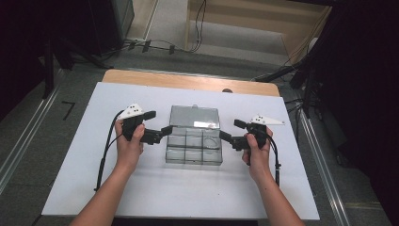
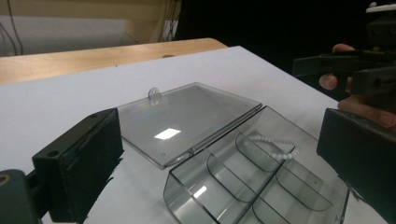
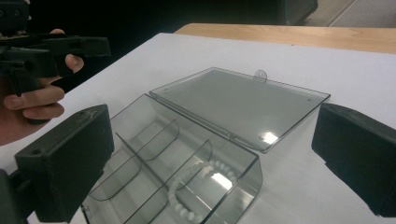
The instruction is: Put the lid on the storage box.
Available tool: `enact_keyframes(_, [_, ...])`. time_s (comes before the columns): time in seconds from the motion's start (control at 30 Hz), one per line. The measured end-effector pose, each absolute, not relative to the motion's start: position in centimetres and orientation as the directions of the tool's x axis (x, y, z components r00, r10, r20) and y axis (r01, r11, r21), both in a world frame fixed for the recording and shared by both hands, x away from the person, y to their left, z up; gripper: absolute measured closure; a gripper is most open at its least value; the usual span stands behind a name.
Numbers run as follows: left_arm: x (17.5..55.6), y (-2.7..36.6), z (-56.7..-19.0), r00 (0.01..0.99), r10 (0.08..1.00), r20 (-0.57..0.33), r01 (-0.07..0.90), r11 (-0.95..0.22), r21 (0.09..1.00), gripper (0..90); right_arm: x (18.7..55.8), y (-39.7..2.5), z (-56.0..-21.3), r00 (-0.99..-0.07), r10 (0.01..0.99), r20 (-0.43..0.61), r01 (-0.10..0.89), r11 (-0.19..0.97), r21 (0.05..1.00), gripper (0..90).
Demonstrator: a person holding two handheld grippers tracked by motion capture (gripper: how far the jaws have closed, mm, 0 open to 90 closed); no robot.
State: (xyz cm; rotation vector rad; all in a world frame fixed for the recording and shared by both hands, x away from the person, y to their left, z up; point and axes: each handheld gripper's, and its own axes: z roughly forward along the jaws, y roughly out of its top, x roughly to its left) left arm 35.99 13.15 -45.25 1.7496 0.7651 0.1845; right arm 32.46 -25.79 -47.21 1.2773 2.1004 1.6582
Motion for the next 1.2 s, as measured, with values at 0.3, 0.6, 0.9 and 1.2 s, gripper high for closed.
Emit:
enact_keyframes(0.3, [37.7, 12.4, -45.5, 0.762, 0.591, -0.267, 0.418, -0.132, 0.899, 0.8, 34.0, -25.4, -46.5, -0.619, 0.714, 0.328, 0.505, 0.042, 0.862, 0.0])
enact_keyframes(0.6, [39.3, 11.4, -45.7, 0.751, 0.61, -0.253, 0.431, -0.163, 0.887, 1.6, 35.9, -24.7, -46.7, -0.605, 0.72, 0.339, 0.534, 0.052, 0.844, 0.0])
enact_keyframes(0.9, [40.8, 11.0, -46.0, 0.718, 0.637, -0.281, 0.474, -0.151, 0.868, 3.1, 37.7, -24.2, -47.8, -0.569, 0.744, 0.351, 0.58, 0.06, 0.813, 0.0])
enact_keyframes(1.2, [42.2, 10.4, -47.5, 0.668, 0.664, -0.336, 0.558, -0.147, 0.817, 5.1, 39.0, -23.8, -48.9, -0.537, 0.755, 0.376, 0.626, 0.058, 0.777, 0.0])
